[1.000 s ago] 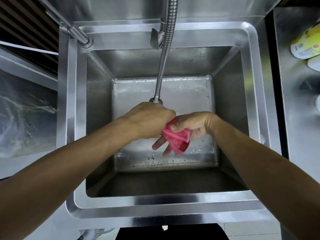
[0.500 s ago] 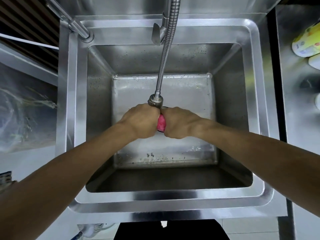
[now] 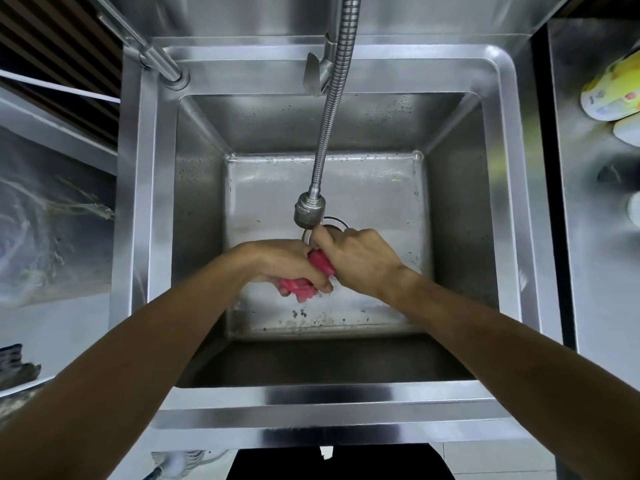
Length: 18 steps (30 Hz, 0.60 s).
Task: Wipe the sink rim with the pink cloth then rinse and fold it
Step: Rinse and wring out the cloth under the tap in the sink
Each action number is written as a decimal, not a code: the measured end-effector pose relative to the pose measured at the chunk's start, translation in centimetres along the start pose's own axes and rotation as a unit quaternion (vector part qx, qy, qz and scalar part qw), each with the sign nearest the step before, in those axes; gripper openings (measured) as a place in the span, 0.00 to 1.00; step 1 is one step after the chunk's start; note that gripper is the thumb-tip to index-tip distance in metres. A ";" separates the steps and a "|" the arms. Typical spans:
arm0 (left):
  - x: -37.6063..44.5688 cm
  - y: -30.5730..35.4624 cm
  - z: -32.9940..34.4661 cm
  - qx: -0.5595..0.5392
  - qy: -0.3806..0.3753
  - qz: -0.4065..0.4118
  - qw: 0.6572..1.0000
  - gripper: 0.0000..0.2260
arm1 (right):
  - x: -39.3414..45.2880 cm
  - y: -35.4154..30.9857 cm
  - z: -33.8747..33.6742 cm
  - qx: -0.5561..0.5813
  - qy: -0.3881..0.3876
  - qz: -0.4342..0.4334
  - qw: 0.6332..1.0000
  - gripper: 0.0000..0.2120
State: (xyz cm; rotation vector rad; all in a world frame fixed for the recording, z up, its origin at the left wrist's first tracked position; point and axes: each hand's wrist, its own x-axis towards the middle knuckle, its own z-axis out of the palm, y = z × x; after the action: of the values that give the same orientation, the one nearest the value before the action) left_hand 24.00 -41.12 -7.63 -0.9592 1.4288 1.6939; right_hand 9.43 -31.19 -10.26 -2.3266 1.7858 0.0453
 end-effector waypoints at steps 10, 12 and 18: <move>-2.7 1.1 -0.7 0.362 0.215 0.132 0.897 0.08 | 0.5 5.4 -5.7 0.591 -0.316 0.159 0.725 0.33; -2.8 1.0 -0.6 0.411 0.298 0.217 0.834 0.08 | 0.8 7.4 -5.4 0.636 -0.374 0.142 0.659 0.43; -1.5 0.2 -0.7 0.544 0.452 0.391 0.589 0.12 | 1.0 6.1 -2.2 0.772 -0.504 -0.007 0.389 0.44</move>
State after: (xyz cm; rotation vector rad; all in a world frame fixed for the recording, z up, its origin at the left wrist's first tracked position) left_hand 24.59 -41.96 -6.27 -0.3513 3.3075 0.1879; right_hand 3.59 -34.08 -9.15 -0.4529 0.3844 -0.1313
